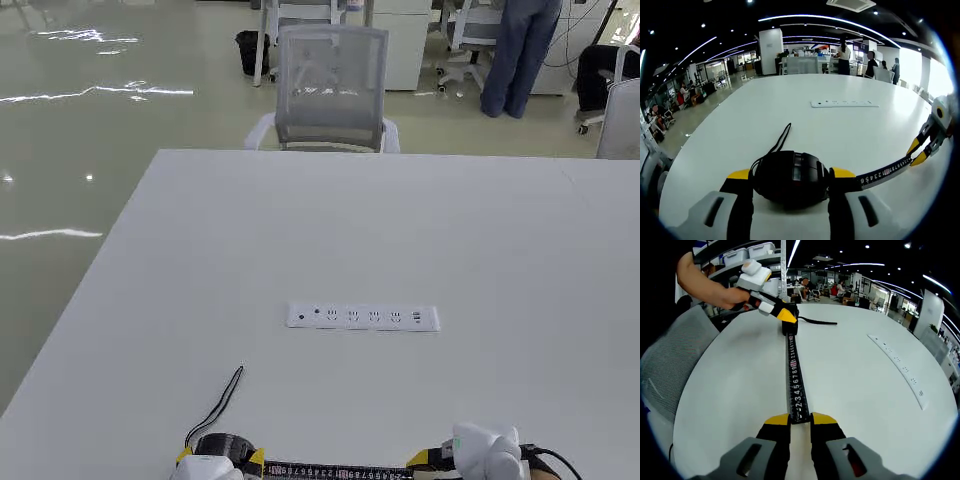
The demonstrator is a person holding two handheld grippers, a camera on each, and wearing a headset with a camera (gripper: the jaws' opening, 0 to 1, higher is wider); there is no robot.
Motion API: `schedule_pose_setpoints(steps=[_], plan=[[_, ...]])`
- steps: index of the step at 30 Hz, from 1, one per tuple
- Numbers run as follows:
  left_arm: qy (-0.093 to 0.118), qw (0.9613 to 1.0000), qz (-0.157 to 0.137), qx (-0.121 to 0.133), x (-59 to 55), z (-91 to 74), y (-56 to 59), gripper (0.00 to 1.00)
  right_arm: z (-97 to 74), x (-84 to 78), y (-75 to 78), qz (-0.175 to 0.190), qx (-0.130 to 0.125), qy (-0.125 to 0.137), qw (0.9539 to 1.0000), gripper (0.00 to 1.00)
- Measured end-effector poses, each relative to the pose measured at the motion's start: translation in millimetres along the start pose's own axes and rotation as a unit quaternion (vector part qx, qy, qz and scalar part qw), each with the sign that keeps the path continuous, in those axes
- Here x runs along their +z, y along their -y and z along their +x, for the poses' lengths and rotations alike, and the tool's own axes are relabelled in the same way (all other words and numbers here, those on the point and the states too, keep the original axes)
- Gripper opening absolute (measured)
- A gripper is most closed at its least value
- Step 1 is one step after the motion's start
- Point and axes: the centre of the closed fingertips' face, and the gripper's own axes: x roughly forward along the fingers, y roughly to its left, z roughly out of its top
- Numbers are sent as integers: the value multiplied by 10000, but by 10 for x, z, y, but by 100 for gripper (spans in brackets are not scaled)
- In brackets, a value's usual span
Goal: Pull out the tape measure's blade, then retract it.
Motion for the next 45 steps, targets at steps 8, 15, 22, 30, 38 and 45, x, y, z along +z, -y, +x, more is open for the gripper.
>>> schedule_pose_setpoints(steps=[8,15,22,30,38,45], plan=[[-18,10000,18,-25,-1,10,-9,56,1,40,-11,-51,19,-8,10000,13],[-32,10000,43,-59,-2,6,-9,56,-15,64,-8,-67,25,20,10000,13],[-7,10000,25,-85,4,-1,-9,56,-29,89,-7,-89,16,19,10000,13],[1,9999,12,-110,-6,10,-13,56,-24,116,-2,-123,14,23,9999,13],[-7,9999,25,-120,-11,18,-11,56,-1,154,3,-137,32,47,9999,13],[-32,9999,44,-129,-1,5,-8,56,15,175,2,-154,52,40,9999,13]])
